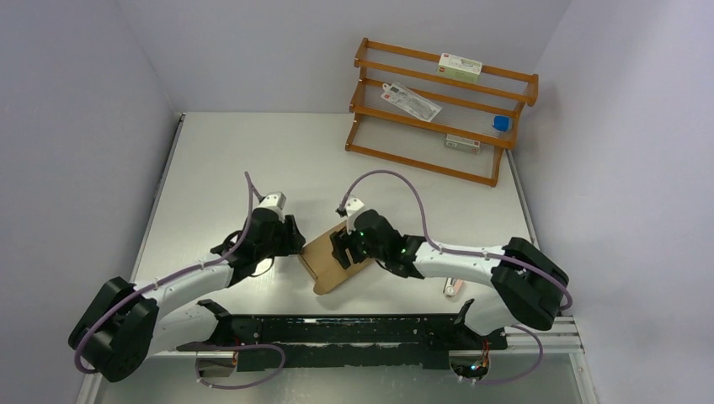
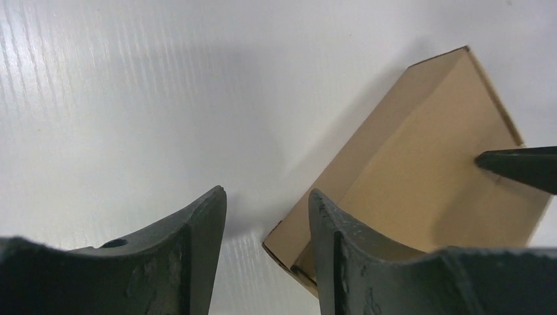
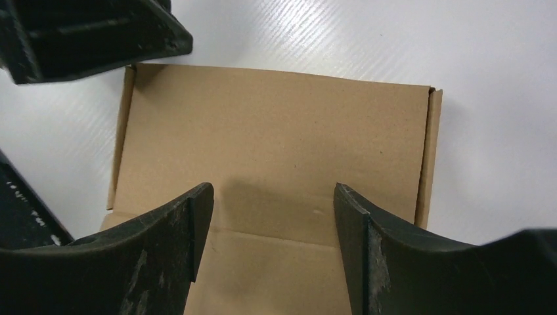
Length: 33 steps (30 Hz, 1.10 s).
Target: Fold the paper box
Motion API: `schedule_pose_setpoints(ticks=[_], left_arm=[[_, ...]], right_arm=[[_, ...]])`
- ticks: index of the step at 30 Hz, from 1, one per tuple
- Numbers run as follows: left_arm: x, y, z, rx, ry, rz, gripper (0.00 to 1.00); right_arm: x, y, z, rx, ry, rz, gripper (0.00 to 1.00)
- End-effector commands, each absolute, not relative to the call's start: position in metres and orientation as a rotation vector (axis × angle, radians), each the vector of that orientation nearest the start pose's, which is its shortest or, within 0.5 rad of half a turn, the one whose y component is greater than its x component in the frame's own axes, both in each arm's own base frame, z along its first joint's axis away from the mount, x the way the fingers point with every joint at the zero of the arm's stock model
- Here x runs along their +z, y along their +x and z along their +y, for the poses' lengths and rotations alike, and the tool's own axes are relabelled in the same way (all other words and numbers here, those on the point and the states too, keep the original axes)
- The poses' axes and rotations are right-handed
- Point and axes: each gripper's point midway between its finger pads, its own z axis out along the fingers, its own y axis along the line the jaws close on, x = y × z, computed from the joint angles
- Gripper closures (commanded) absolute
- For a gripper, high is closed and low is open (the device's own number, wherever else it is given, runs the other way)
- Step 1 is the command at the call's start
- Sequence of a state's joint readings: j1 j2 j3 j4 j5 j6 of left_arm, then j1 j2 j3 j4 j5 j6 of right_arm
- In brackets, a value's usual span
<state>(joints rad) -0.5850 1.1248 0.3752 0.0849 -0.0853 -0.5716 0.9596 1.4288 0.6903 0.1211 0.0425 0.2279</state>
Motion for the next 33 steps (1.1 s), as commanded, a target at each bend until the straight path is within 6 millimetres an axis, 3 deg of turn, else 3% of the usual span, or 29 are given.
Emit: schedule_pose_setpoints(ticks=[1,7,13,16,21,24,26,33], left_arm=[[0.073,0.258,-0.178,-0.584,-0.070,2.195,0.45],[0.088,0.256,-0.182,-0.623,-0.060,2.182,0.43],[0.096,0.244,-0.170,-0.601,-0.103,2.199,0.41],[0.099,0.234,-0.158,-0.573,-0.141,2.203,0.41],[0.107,0.216,-0.142,-0.566,-0.164,2.187,0.40],[0.101,0.204,-0.146,-0.623,-0.167,2.212,0.40],[0.095,0.197,-0.154,-0.697,-0.172,2.227,0.41],[0.074,0.193,-0.179,-0.858,-0.165,2.257,0.44]], right_arm=[[0.060,0.216,0.305,0.527,-0.722,2.110,0.29],[0.046,0.213,0.302,0.501,-0.680,2.075,0.29],[0.042,0.219,0.316,0.491,-0.652,2.041,0.28],[0.056,0.223,0.325,0.515,-0.645,2.013,0.26],[0.099,0.229,0.325,0.520,-0.630,1.951,0.22],[0.125,0.234,0.316,0.504,-0.601,1.913,0.19],[0.132,0.241,0.305,0.490,-0.562,1.912,0.18],[0.112,0.266,0.266,0.593,-0.398,2.011,0.21]])
